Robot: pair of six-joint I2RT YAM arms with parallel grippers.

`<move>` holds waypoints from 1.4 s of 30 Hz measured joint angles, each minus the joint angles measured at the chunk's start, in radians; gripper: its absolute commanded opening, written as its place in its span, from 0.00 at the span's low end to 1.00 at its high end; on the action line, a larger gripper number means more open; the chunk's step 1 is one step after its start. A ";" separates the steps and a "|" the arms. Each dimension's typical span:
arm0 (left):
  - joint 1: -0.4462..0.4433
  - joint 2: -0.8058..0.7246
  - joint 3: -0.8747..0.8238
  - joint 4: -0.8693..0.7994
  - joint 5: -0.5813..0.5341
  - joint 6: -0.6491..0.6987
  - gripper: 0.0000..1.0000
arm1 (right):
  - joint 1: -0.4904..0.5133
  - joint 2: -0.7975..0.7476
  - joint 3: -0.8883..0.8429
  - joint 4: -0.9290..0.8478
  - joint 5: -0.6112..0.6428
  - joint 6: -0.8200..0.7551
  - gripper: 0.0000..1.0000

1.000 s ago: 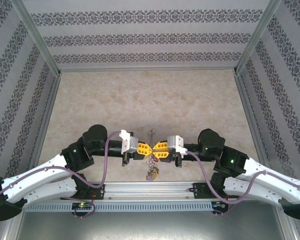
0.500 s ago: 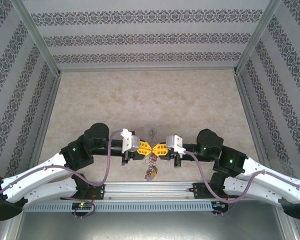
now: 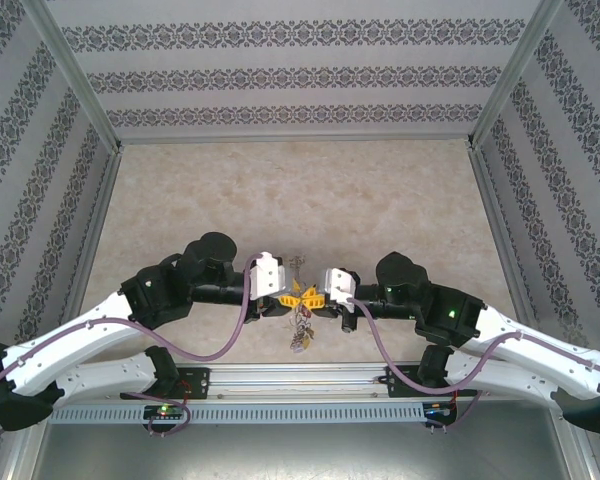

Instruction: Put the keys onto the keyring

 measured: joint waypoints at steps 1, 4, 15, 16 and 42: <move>0.000 0.002 0.001 -0.011 -0.005 0.004 0.25 | 0.000 0.003 0.002 -0.002 0.000 0.000 0.00; -0.001 0.003 0.001 -0.032 -0.016 0.011 0.21 | 0.000 0.013 0.010 -0.006 -0.001 0.000 0.00; -0.006 -0.036 -0.006 -0.042 -0.017 0.029 0.00 | 0.000 0.033 0.029 0.010 -0.019 0.000 0.08; -0.006 -0.042 -0.010 -0.036 -0.013 0.029 0.00 | 0.000 0.033 0.029 0.014 -0.024 0.000 0.14; 0.015 -0.132 -0.222 0.390 0.167 -0.167 0.00 | 0.000 -0.045 0.001 0.078 -0.072 0.011 0.23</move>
